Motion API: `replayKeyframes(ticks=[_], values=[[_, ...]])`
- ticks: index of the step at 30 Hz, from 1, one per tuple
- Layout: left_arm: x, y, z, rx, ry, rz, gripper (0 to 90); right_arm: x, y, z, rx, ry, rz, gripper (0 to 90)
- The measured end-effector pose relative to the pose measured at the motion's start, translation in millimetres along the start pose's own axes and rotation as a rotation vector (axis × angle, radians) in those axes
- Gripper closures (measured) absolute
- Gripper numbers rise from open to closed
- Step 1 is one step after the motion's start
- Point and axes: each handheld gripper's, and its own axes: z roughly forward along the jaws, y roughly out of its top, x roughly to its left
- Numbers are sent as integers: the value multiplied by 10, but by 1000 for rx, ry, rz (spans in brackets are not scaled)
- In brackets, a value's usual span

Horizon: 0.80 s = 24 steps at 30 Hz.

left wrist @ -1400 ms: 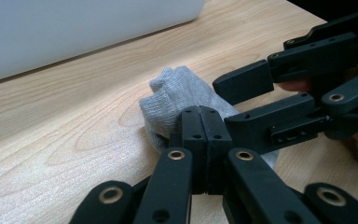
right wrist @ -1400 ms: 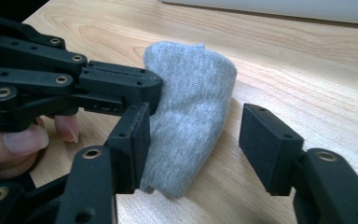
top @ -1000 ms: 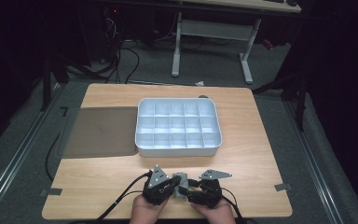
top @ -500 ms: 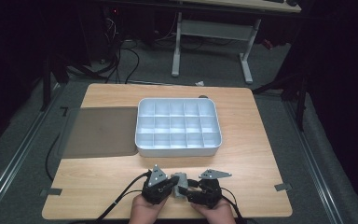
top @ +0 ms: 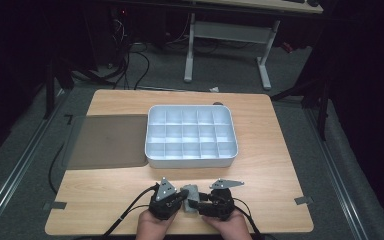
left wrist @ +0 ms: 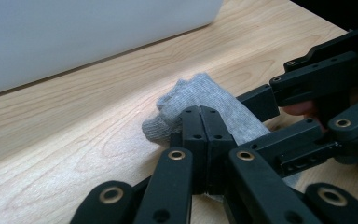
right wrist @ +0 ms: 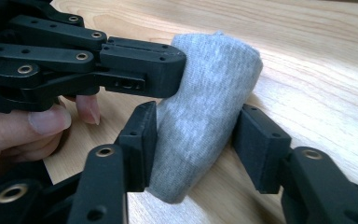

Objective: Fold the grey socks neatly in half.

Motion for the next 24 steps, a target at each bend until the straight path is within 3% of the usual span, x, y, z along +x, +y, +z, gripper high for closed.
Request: replayKeyframes(ticks=[7,10,16,24], values=[[98,80,-53,-50,17,-13,833,-22,35,21,13,18,-1,591],[113,110,-19,-31,23,-1,821,-17,40,22,18,16,-5,594],[151,108,24,19,14,-14,870,-1,75,34,38,7,-10,586],[151,104,22,32,11,-12,882,11,113,63,54,0,-16,565]])
